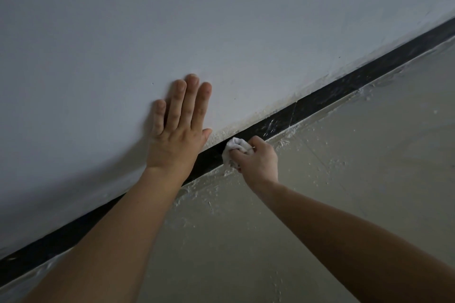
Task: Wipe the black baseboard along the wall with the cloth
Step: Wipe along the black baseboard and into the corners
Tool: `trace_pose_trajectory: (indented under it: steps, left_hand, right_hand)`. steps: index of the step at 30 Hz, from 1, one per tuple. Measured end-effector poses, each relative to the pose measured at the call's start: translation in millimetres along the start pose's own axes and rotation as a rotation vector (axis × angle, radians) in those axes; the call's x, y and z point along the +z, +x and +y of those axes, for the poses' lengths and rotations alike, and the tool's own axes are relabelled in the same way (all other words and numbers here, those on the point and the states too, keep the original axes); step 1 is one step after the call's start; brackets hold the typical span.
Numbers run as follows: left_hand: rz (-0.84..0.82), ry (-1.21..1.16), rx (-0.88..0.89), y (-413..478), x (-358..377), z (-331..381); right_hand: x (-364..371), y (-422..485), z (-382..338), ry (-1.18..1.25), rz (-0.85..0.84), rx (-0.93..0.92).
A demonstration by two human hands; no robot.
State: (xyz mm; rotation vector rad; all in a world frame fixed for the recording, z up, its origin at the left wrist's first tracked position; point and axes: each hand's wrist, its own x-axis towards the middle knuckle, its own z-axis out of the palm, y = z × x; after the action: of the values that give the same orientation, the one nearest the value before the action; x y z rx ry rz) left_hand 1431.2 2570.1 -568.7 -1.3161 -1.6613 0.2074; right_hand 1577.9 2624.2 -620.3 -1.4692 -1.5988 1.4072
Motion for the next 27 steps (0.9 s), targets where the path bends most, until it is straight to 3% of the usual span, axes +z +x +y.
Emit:
trace_pose_trajectory:
  steps: [7, 12, 19, 27]
  left_hand:
    - [0.001, 0.008, 0.010, -1, 1, 0]
    - [-0.004, 0.011, 0.013, -1, 1, 1]
    - [0.008, -0.007, 0.005, -1, 3, 1]
    - [-0.002, -0.007, 0.012, -1, 1, 1]
  right_hand:
    - [-27, 25, 2, -0.068, 0.124, -0.008]
    - [-46, 40, 0, 0.149, 0.358, 0.170]
    - [-25, 5, 16, 0.041, -0.040, 0.144]
    - [-26, 44, 18, 0.211, 0.233, 0.292]
